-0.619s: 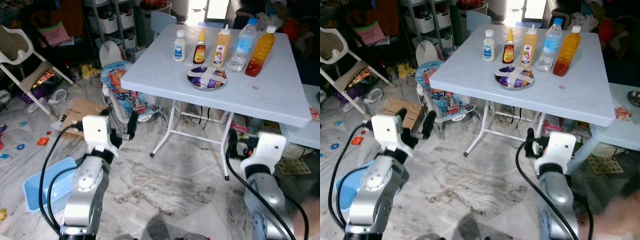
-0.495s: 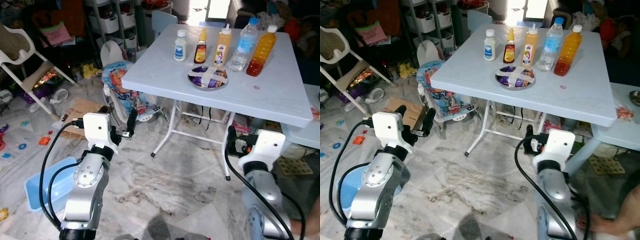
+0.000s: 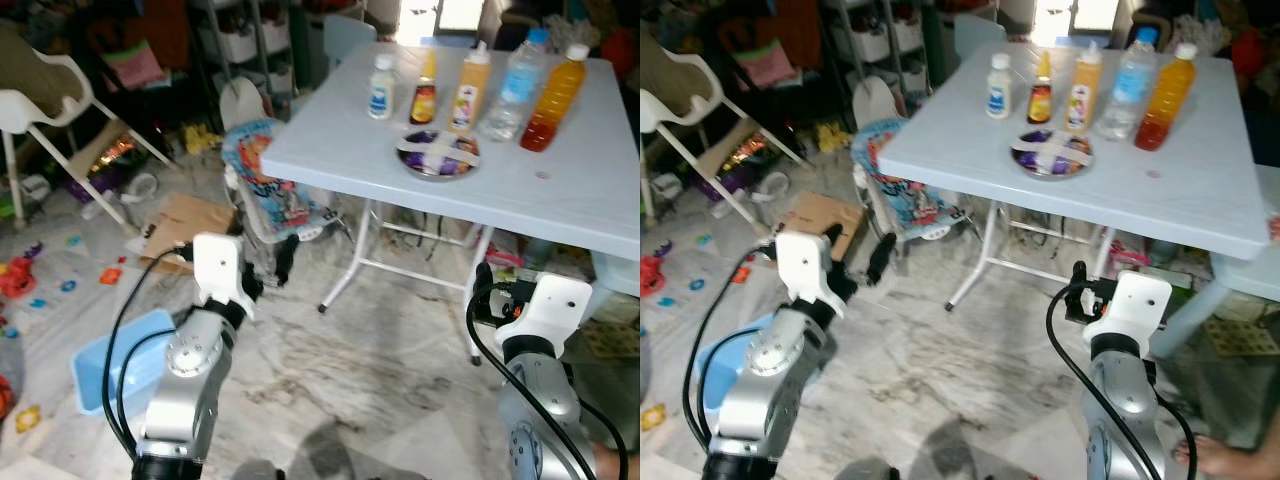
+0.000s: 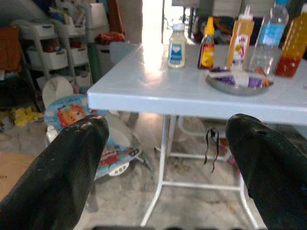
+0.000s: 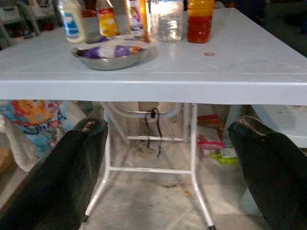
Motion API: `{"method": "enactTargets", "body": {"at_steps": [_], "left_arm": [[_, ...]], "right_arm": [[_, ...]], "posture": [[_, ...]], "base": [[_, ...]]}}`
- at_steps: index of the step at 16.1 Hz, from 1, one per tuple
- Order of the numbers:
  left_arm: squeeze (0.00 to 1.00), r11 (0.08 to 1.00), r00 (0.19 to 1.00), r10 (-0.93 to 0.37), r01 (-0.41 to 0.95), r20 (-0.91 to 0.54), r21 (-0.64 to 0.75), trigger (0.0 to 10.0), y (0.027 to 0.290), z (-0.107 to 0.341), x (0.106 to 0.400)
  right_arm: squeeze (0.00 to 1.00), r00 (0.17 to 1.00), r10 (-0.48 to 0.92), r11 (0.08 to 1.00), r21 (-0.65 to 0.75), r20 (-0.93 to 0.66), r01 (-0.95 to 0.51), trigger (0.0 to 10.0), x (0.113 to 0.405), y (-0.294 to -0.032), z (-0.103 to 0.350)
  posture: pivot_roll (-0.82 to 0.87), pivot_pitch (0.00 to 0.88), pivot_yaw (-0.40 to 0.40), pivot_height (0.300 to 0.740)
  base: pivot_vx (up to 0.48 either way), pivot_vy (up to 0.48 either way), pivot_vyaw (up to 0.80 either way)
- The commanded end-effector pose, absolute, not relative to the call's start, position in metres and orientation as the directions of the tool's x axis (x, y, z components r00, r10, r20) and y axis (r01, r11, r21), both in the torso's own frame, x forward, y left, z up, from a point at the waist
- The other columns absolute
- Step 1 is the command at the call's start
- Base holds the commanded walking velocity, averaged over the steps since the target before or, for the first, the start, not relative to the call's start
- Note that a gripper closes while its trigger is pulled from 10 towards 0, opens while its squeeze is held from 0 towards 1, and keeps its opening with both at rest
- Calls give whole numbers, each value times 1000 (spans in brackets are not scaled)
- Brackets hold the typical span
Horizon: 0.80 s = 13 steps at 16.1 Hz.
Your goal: Restocking fridge
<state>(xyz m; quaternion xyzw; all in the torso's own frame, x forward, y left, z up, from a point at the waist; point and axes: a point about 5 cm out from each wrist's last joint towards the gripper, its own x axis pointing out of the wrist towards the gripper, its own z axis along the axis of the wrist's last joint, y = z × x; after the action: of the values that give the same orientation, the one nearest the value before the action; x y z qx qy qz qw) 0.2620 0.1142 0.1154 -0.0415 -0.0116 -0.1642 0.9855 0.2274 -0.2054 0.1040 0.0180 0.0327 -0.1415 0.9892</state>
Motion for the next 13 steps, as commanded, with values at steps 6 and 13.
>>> {"method": "enactTargets", "body": {"at_steps": [6, 13], "left_arm": [[0, 916, 915, -402, 402, 15, 5, 10000, 106, 115, 259], [0, 908, 909, -417, 416, 1, 48, 10000, 104, 115, 258]], "right_arm": [[0, 962, -263, 964, 27, -80, 265, 10000, 223, -198, 107], [0, 963, -257, 965, 24, -87, 260, 10000, 222, -195, 106]], "posture": [[-122, 0, 80, 740], [-119, 0, 83, 740]], "base": [[301, 143, -83], [452, 0, -457]]}}
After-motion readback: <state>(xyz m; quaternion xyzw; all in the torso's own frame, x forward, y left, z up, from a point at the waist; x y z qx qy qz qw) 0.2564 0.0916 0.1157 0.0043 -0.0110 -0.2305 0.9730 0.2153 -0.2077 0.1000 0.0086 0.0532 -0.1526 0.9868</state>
